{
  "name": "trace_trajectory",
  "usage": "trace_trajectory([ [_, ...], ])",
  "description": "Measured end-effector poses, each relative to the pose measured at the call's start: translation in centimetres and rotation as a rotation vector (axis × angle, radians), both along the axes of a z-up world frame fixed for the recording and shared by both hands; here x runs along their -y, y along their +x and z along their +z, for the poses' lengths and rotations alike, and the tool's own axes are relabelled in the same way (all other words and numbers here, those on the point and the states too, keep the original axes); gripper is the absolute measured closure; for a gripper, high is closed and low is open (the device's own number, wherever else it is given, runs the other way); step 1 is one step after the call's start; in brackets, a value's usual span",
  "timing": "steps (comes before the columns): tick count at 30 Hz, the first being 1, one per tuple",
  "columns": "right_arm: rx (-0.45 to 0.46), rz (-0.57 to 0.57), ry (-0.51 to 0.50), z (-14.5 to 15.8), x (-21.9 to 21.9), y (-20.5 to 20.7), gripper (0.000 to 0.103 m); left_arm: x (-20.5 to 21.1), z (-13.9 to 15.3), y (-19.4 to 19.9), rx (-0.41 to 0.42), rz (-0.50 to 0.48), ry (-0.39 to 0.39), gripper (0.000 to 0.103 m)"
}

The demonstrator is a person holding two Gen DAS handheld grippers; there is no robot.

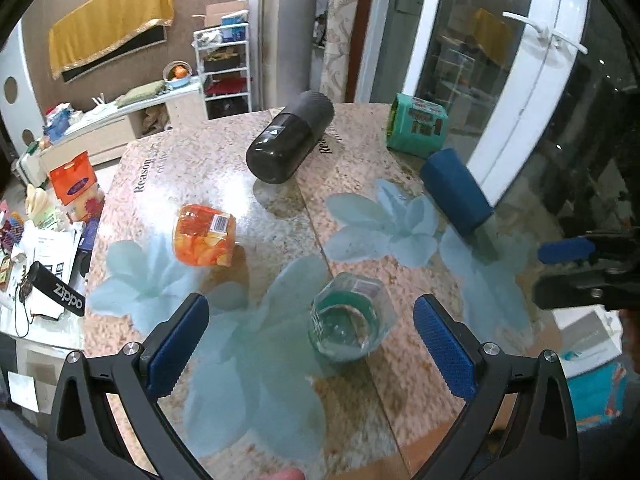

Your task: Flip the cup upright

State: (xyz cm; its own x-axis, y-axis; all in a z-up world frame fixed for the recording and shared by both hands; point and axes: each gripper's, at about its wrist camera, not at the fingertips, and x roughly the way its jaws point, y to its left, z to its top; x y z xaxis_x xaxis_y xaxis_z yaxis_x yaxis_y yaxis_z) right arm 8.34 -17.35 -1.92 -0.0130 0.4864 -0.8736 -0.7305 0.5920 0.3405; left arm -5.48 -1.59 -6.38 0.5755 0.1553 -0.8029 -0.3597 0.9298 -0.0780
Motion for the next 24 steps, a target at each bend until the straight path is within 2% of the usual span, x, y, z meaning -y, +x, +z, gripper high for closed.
trace_trajectory([
  [4,0.033,-0.006,0.016,1.3,-0.6,-1.0,0.003,-1.2,2.0,-0.7,-0.022,-0.036,-0.043,0.0],
  [8,0.064,-0.024,0.025,2.3,-2.0,-2.4,0.003,-2.4,3.4,-1.0,-0.066,-0.095,-0.156,0.0],
  [11,0.089,-0.039,-0.002,2.4,-3.3,-3.2,0.003,-3.1,4.3,-1.2,-0.08,-0.105,-0.134,0.0],
  [17,0.115,-0.065,-0.001,3.2,-6.0,-4.7,0.003,-5.5,4.9,-1.7,-0.072,-0.137,-0.173,0.0],
  [24,0.158,-0.094,-0.05,3.0,-8.4,-6.2,0.003,-7.8,4.1,-2.4,-0.084,-0.175,-0.183,0.0],
])
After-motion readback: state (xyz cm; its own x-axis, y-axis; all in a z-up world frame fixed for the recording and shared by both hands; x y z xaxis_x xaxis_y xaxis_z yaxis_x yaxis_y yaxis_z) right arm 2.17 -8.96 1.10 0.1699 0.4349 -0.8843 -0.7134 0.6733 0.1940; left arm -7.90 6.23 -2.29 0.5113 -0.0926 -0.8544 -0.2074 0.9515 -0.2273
